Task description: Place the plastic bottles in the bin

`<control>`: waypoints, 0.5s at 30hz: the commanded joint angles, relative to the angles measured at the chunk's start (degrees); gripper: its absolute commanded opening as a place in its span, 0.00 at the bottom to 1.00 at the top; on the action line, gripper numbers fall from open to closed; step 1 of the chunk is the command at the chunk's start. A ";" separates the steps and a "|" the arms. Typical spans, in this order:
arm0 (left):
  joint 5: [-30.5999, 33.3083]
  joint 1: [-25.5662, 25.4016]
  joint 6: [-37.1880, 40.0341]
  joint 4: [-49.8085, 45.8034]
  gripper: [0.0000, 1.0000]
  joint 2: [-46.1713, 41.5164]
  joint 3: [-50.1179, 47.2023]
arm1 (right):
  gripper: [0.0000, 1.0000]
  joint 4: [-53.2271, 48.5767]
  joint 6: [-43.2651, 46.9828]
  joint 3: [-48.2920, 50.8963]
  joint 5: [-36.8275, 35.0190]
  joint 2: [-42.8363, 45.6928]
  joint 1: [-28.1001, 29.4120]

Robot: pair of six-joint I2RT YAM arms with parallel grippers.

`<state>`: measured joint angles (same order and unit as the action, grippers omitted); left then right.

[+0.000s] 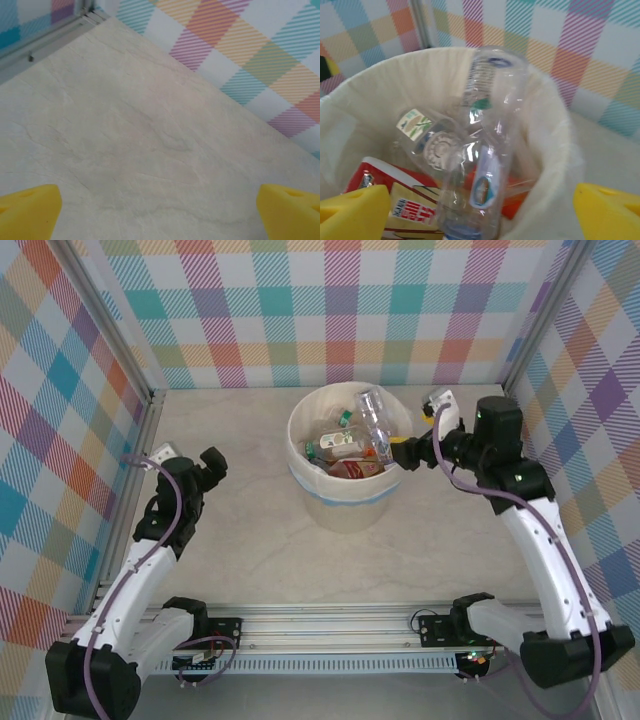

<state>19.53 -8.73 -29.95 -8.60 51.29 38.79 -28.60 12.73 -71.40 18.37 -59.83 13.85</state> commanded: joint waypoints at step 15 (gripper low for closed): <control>8.92 8.31 18.85 30.77 1.00 18.21 -16.73 | 0.99 44.16 -19.40 44.73 -22.24 -7.38 -18.76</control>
<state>34.24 -1.61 -17.12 13.85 66.06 22.61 3.70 -2.37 -27.62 -9.58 -63.66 -3.27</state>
